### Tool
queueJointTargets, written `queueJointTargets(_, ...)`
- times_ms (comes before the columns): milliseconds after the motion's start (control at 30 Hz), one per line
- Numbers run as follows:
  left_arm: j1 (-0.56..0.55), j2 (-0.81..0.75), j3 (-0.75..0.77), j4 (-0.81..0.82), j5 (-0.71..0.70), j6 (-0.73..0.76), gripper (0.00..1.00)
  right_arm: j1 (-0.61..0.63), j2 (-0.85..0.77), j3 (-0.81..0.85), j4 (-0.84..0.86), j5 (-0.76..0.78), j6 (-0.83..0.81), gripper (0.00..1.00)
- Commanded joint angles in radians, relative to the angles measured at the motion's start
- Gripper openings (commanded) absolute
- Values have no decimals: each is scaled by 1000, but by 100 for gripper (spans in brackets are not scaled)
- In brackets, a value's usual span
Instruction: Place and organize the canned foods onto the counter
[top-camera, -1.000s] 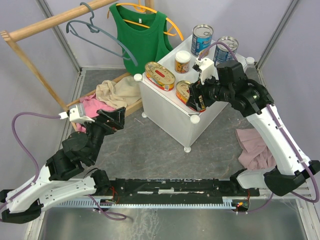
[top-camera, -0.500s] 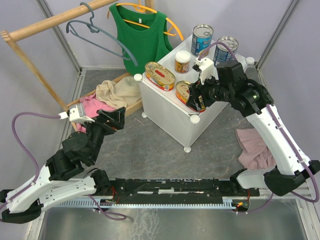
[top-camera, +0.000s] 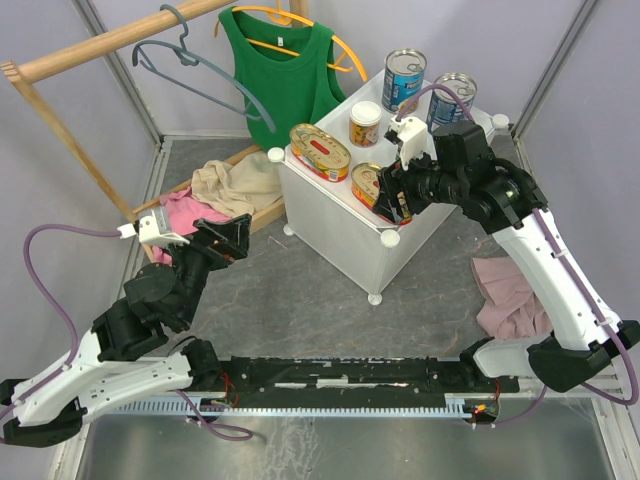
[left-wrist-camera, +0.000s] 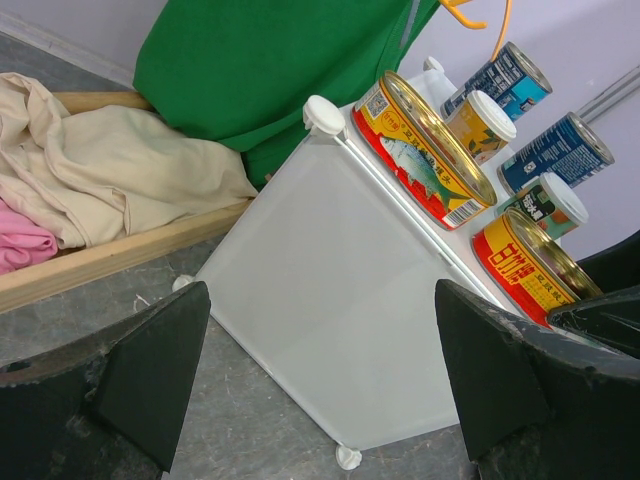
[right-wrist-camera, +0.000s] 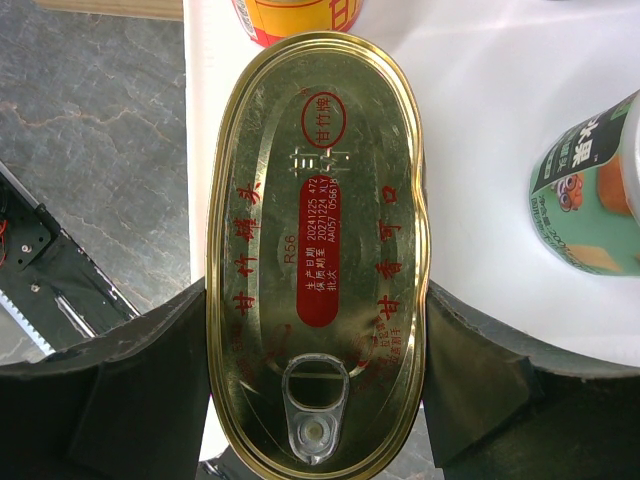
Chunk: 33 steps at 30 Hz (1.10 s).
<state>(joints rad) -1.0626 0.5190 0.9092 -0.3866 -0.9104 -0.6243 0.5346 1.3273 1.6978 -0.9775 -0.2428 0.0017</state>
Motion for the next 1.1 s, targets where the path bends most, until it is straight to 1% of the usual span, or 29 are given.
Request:
queueJointTargets(0,-3,7,16,46,-5,11,99,-4,-26,29,28,-2,-8,1)
queueJointTargets(133,-2,8,17,45,-5,11,99,-3,-24,24,29,-3,-7,2)
queueJointTargets(167,-4,8,16,44,-6,11,99,-3,-24,22,29,-3,-5,3)
queueJointTargets(200,-2,8,17,45,-5,11,99,-4,-24,19,30,-4,-5,8)
queueJointTargets(267,-3,9,15,46,-5,11,99,-3,-28,12,35,-4,-2,23)
queueJointTargets(300,-2,10,15,45,-5,11,99,-3,-29,9,37,-5,-2,33)
queueJointTargets(367,-3,9,13,46,-5,12,99,-4,-32,7,40,-3,-1,47)
queueJointTargets(467,-2,12,15,48,-6,13,99,-4,-32,6,42,-1,0,61)
queueJointTargets(533,-2,13,16,48,-6,13,99,-3,-33,8,44,-2,1,67)
queueJointTargets(667,-3,14,16,49,-5,12,99,-3,-33,13,43,-1,1,74)
queueJointTargets(1067,-3,19,20,49,-5,15,99,-4,-42,18,43,3,2,87)
